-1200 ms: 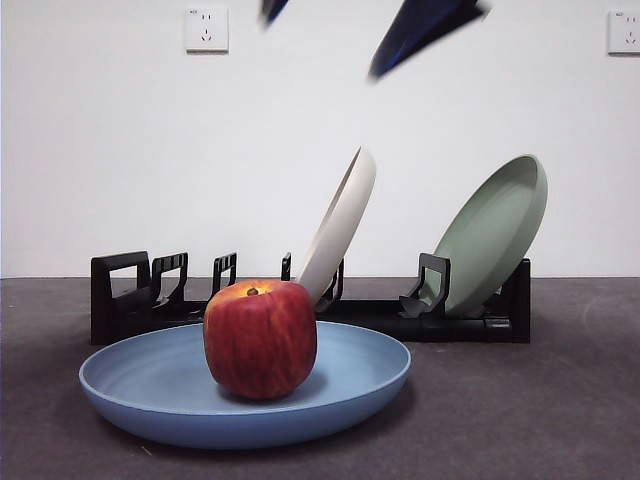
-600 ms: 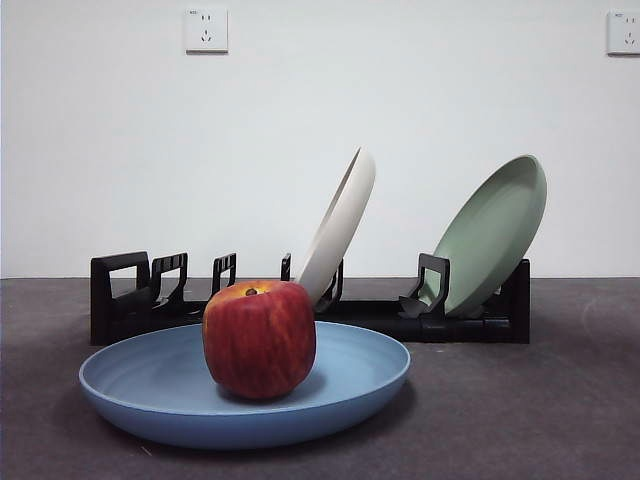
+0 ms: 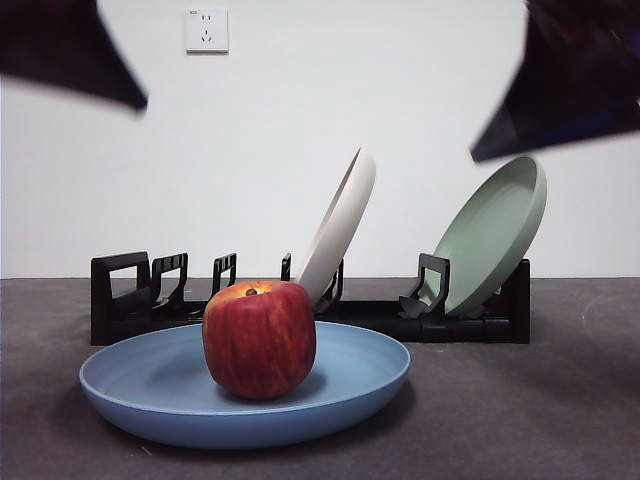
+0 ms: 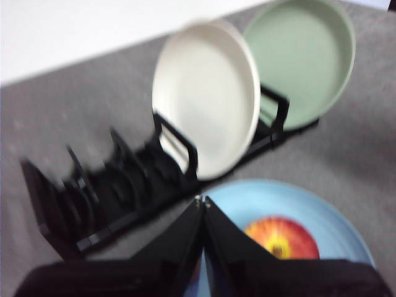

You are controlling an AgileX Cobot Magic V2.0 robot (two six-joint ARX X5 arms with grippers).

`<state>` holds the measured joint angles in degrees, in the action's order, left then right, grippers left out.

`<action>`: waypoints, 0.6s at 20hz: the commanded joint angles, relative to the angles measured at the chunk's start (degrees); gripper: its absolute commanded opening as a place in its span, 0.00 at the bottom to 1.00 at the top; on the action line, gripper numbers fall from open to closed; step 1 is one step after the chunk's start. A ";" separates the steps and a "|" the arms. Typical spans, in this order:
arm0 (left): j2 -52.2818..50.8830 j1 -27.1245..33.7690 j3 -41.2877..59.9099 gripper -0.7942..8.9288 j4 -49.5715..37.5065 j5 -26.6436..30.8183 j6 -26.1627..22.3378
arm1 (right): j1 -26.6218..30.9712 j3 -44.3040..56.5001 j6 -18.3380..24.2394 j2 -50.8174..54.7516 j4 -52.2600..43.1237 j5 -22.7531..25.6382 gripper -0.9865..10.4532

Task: Take the blue plate from the plate rack,put the plate on the table,take the apple from the table,put the apple in the plate

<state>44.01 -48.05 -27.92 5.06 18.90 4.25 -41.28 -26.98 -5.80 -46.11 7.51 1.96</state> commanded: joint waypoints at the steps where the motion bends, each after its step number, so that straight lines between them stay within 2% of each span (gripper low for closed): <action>1: -0.07 0.11 4.96 0.07 -5.95 -0.07 2.23 | -0.04 2.73 -1.20 1.66 -0.48 0.17 0.08; 12: 0.04 0.11 5.38 0.08 -3.50 0.42 2.16 | -0.02 2.71 -1.22 1.88 0.70 -0.09 0.09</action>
<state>44.01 -48.05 -22.61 1.69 19.09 6.07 -41.28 -24.51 -6.50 -44.34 8.49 1.91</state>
